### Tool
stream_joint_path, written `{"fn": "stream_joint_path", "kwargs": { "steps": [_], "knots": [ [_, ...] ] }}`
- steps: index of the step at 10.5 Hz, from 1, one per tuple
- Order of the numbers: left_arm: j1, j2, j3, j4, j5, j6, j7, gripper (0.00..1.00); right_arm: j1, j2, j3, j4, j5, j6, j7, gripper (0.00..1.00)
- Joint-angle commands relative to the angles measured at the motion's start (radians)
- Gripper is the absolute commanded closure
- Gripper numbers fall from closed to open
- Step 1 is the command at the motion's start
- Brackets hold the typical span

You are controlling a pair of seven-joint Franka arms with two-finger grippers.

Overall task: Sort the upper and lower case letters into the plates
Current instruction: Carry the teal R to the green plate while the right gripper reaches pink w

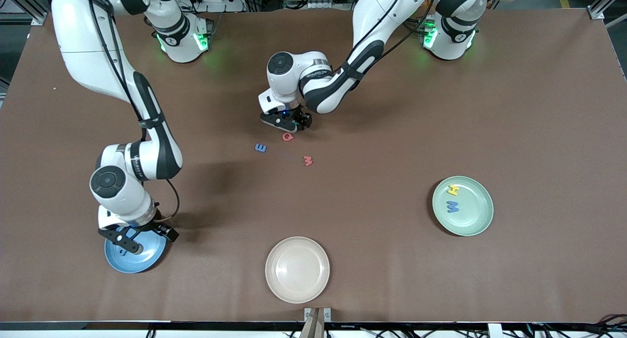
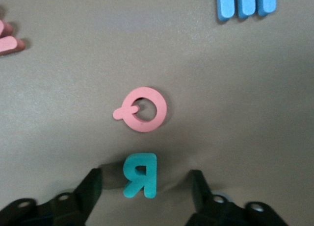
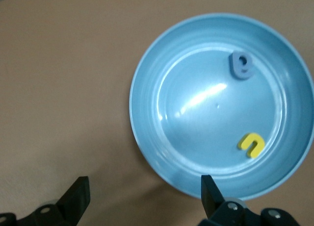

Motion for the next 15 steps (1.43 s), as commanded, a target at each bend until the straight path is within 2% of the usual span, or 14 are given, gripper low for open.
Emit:
{"fn": "stream_joint_path", "kwargs": {
  "steps": [1, 2, 3, 4, 5, 7, 9, 10, 12, 13, 15],
  "knots": [
    [-0.016, 0.013, 0.010, 0.023, 0.021, 0.004, -0.033, 0.38, -0.007, -0.044, 0.029, -0.080, 0.008, -0.005, -0.003, 0.00],
    [-0.016, 0.014, 0.012, 0.023, 0.020, 0.004, -0.034, 0.51, -0.007, -0.059, 0.044, -0.104, 0.008, -0.008, 0.023, 0.00],
    [-0.016, 0.014, 0.012, 0.023, 0.017, 0.004, -0.036, 0.78, -0.004, -0.071, 0.063, -0.115, 0.008, -0.040, 0.059, 0.00],
    [-0.016, 0.011, 0.015, 0.023, 0.021, 0.004, -0.037, 1.00, 0.002, -0.093, 0.080, -0.114, 0.008, -0.095, 0.087, 0.00],
    [-0.012, -0.015, 0.017, 0.017, 0.018, -0.010, -0.054, 1.00, 0.008, -0.108, 0.087, -0.114, 0.008, -0.118, 0.110, 0.00],
    [0.025, -0.097, 0.004, 0.011, 0.012, -0.119, -0.060, 1.00, 0.018, -0.102, 0.086, -0.108, 0.008, -0.117, 0.135, 0.00],
    [0.045, -0.208, 0.004, 0.009, -0.083, -0.206, -0.050, 1.00, 0.030, -0.084, 0.088, -0.079, 0.010, -0.114, 0.137, 0.00],
    [0.100, -0.263, -0.011, 0.000, -0.098, -0.249, -0.036, 1.00, 0.047, -0.081, 0.086, -0.071, 0.010, -0.114, 0.133, 0.00],
    [0.370, -0.343, -0.177, -0.047, -0.106, -0.282, 0.039, 1.00, 0.099, -0.056, 0.088, -0.013, 0.010, -0.112, 0.126, 0.00],
    [0.478, -0.360, -0.212, -0.052, -0.106, -0.289, 0.079, 1.00, 0.132, -0.041, 0.091, 0.018, 0.010, -0.112, 0.121, 0.00],
    [0.627, -0.371, -0.212, -0.052, -0.106, -0.346, 0.180, 1.00, 0.221, 0.012, 0.100, 0.075, 0.000, -0.109, 0.100, 0.00]
  ]
}}
